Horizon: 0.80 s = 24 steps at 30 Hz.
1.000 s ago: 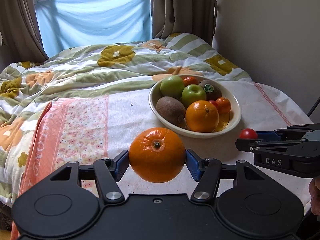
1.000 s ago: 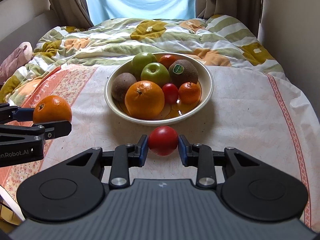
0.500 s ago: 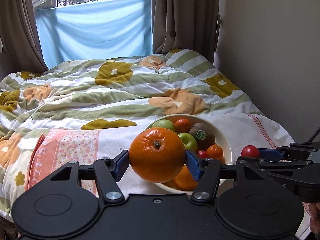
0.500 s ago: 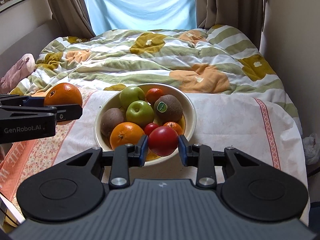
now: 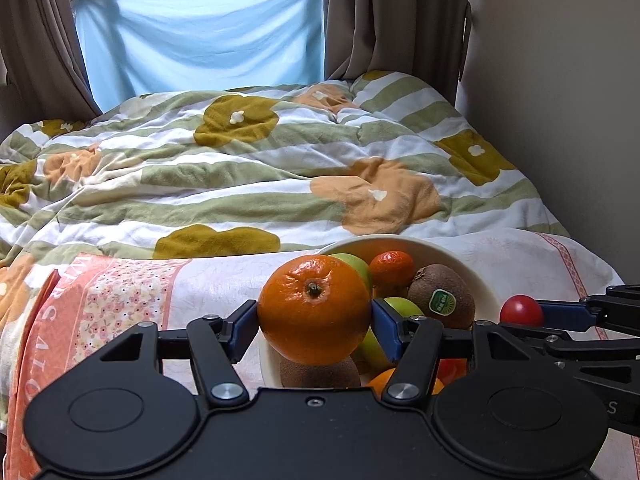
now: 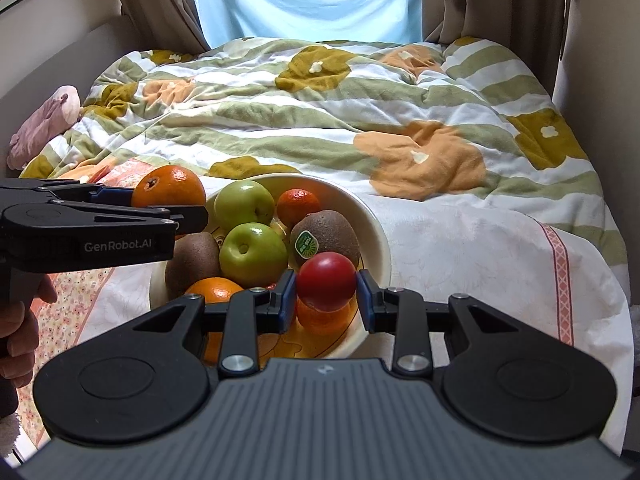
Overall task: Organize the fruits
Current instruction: 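Carry the orange and tomato over the white bowl with both tools, then release the orange into the bowl with the left tool while the right tool releases the tomato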
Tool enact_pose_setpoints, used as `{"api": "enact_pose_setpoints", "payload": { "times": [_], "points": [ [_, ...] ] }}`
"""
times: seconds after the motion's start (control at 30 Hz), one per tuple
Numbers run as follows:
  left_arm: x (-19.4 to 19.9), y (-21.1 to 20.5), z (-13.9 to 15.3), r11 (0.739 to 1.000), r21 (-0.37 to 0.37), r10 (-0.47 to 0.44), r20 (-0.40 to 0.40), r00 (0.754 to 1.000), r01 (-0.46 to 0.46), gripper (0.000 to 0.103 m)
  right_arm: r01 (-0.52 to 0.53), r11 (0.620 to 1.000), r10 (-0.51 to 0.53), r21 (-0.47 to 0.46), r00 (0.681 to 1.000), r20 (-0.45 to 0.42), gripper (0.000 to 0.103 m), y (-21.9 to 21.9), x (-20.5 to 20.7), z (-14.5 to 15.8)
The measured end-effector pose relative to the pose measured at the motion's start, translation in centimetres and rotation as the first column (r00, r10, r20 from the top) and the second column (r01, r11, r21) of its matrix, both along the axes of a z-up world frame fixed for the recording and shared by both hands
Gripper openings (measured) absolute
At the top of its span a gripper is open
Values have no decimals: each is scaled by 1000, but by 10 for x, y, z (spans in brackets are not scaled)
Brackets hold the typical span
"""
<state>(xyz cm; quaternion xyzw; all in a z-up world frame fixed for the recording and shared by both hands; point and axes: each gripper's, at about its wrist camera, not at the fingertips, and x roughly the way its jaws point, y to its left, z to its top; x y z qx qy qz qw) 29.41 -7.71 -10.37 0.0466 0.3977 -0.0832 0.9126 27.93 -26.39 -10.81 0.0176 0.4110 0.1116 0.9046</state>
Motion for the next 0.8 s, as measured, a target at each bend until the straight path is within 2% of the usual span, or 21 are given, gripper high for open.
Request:
{"api": "enact_pose_setpoints", "payload": {
  "times": [0.17,0.2,0.27,0.53,0.8],
  "points": [
    [3,-3,-8,1000,19,-9,-7,1000,10,68,-17,1000,17,10,1000,-12,47,-1,10,-6],
    [2,-4,-7,1000,23,-17,4,1000,17,71,-19,1000,19,11,1000,-13,47,-1,11,-7],
    [2,-7,-7,999,37,-27,17,999,27,86,-22,1000,23,15,1000,-17,47,0,13,-9],
    [-3,-3,-2,999,26,-33,32,999,32,92,-21,1000,22,15,1000,-18,47,1,13,-8],
    [-16,6,8,1000,3,-22,42,999,22,92,-12,1000,12,9,1000,-11,47,3,8,-6]
  ]
}}
